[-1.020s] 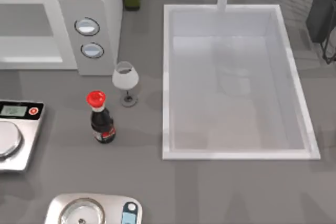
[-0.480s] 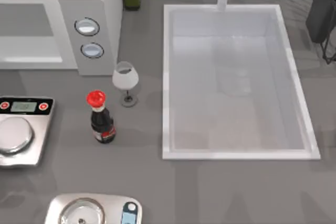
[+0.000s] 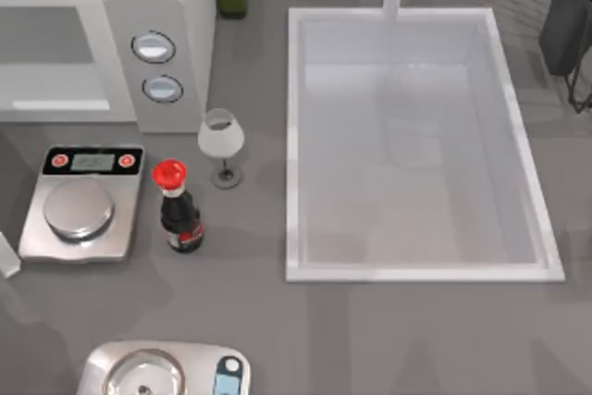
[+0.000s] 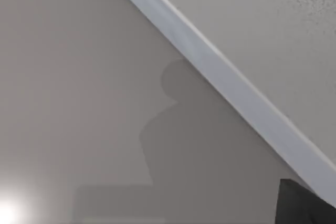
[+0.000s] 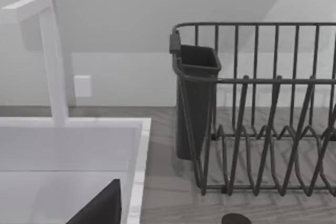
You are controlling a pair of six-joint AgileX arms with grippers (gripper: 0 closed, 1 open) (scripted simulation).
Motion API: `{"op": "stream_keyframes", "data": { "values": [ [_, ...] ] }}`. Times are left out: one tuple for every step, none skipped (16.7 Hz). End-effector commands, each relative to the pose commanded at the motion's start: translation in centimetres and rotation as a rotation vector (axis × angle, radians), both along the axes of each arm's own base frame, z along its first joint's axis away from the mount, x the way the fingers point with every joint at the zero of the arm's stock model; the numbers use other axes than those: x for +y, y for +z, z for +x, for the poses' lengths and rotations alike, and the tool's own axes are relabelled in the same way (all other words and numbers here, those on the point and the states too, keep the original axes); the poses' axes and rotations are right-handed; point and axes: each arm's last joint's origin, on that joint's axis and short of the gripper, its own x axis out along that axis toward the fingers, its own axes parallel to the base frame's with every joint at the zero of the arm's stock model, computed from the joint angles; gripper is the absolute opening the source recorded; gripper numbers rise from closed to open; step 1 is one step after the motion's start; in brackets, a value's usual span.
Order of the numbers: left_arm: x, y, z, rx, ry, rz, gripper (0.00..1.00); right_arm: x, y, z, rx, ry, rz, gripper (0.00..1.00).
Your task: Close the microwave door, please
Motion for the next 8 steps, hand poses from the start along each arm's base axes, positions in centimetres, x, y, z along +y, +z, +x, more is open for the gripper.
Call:
{"op": "stream_keyframes", "data": {
  "values": [
    [0.0, 0.0, 0.0, 0.0, 0.0, 0.0, 0.0, 0.0, 0.0, 0.0, 0.0, 0.0, 0.0, 1.0],
    [0.0, 0.0, 0.0, 0.0, 0.0, 0.0, 0.0, 0.0, 0.0, 0.0, 0.0, 0.0, 0.0, 1.0],
    [0.6, 1.2, 0.6, -0.035, 0.024, 0.032, 0.0, 0.0, 0.0, 0.0, 0.0, 0.0, 0.0, 1.0],
    [0.6, 1.2, 0.6, -0.034, 0.024, 0.031, 0.0, 0.0, 0.0, 0.0, 0.0, 0.0, 0.0, 1.0],
    [0.4, 1.2, 0.7, -0.031, 0.026, 0.031, 0.0, 0.0, 0.0, 0.0, 0.0, 0.0, 0.0, 1.0],
    [-0.1, 1.2, 0.8, -0.026, 0.029, 0.03, 0.0, 0.0, 0.0, 0.0, 0.0, 0.0, 0.0, 1.0],
    [-0.7, 1.2, 0.9, -0.02, 0.032, 0.03, 0.0, 0.0, 0.0, 0.0, 0.0, 0.0, 0.0, 1.0],
    [-1.5, 1.1, 1.1, -0.015, 0.031, 0.03, 0.0, 0.0, 0.0, 0.0, 0.0, 0.0, 0.0, 1.0]
  ]
}}
